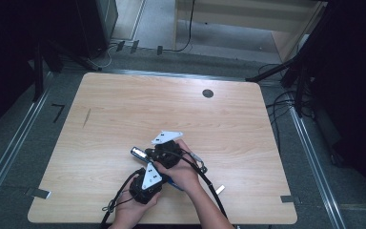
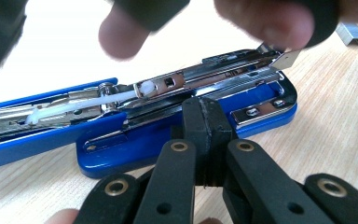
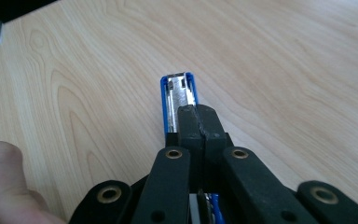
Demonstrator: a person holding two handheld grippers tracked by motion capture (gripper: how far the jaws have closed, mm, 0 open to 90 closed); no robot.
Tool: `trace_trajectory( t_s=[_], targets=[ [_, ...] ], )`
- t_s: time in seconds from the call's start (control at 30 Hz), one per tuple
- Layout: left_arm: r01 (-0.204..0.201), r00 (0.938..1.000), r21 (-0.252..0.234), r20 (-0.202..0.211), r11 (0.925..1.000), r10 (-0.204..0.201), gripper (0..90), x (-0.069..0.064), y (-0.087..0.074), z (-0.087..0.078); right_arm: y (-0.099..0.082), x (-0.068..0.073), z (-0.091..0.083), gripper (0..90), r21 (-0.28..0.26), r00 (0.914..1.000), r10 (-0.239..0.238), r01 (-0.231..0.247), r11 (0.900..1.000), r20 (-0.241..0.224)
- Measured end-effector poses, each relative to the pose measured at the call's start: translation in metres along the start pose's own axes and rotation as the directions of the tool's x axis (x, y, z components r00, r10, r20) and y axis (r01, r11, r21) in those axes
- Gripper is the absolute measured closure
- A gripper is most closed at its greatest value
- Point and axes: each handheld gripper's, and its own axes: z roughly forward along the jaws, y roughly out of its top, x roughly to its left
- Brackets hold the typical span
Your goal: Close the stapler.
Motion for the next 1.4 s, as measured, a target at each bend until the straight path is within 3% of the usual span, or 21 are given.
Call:
trace_trajectory(
  t_s=[0.47, 1.03, 1.4],
  targets=[
    [-0.002, 1.0, 0.001, -0.001, 1.0, 0.002, 90.0, 0.0, 0.0, 0.0, -0.008, -0.006, -0.05, 90.0, -0.084, 0.9991, 0.007, -0.003, 0.9964, 0.042],
    [-0.001, 1.0, 0.001, -0.001, 1.0, 0.001, 90.0, 0.0, 0.0, 0.0, -0.048, -0.02, -0.1, 90.0, -0.145, 0.9926, 0.068, -0.053, 0.988, 0.101],
    [-0.001, 1.0, 0.002, 0.0, 1.0, 0.001, 90.0, 0.0, 0.0, 0.0, -0.077, -0.024, -0.115, 90.0, -0.166, 0.9869, 0.111, -0.091, 0.982, 0.117]
  ],
)
